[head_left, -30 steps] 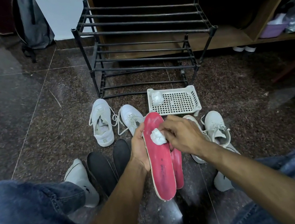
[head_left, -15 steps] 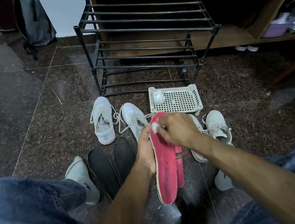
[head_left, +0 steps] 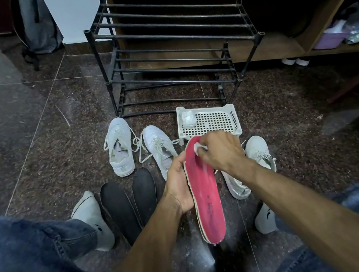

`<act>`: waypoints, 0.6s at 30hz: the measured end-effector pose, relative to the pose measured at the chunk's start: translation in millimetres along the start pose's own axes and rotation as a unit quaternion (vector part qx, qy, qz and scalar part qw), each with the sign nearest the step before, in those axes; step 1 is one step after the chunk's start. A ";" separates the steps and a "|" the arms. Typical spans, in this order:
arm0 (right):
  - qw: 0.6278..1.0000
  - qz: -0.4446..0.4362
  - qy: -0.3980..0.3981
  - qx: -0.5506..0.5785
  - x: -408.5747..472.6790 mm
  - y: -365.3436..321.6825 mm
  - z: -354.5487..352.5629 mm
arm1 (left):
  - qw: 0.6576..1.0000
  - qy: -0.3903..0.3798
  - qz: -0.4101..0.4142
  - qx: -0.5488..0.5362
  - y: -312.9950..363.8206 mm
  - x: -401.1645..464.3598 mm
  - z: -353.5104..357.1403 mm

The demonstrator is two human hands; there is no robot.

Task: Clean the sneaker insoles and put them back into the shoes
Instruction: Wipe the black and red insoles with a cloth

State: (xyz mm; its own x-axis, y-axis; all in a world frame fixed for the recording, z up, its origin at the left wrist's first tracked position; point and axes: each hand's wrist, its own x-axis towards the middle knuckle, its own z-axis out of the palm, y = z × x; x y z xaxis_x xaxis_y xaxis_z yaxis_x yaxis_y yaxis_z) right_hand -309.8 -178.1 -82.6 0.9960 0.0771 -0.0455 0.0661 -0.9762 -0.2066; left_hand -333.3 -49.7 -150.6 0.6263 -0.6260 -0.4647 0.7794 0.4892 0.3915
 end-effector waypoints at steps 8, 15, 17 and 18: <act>0.998 -0.012 0.034 0.046 -3.1 -0.7 4.0 | 0.999 0.021 0.026 0.002 3.1 -6.2 6.2; 0.983 -0.124 -0.138 0.016 -37.1 -11.9 1.1 | 0.987 0.149 0.057 0.029 5.4 0.8 7.9; 0.985 -0.128 -0.112 -0.026 -34.1 -8.9 -1.7 | 0.988 0.148 0.047 0.012 5.8 1.9 8.4; 0.989 -0.112 -0.086 -0.034 -26.8 -4.8 -2.8 | 0.988 0.150 0.044 0.013 4.3 2.8 7.8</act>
State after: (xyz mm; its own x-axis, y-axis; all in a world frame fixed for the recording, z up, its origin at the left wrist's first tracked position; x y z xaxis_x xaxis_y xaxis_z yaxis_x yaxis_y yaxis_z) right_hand -336.7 -176.0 -77.6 0.9309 0.3213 -0.1736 0.2943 -0.9415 -0.1643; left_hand -328.3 -54.1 -143.9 0.6722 -0.3712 -0.6406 0.7229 0.5158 0.4598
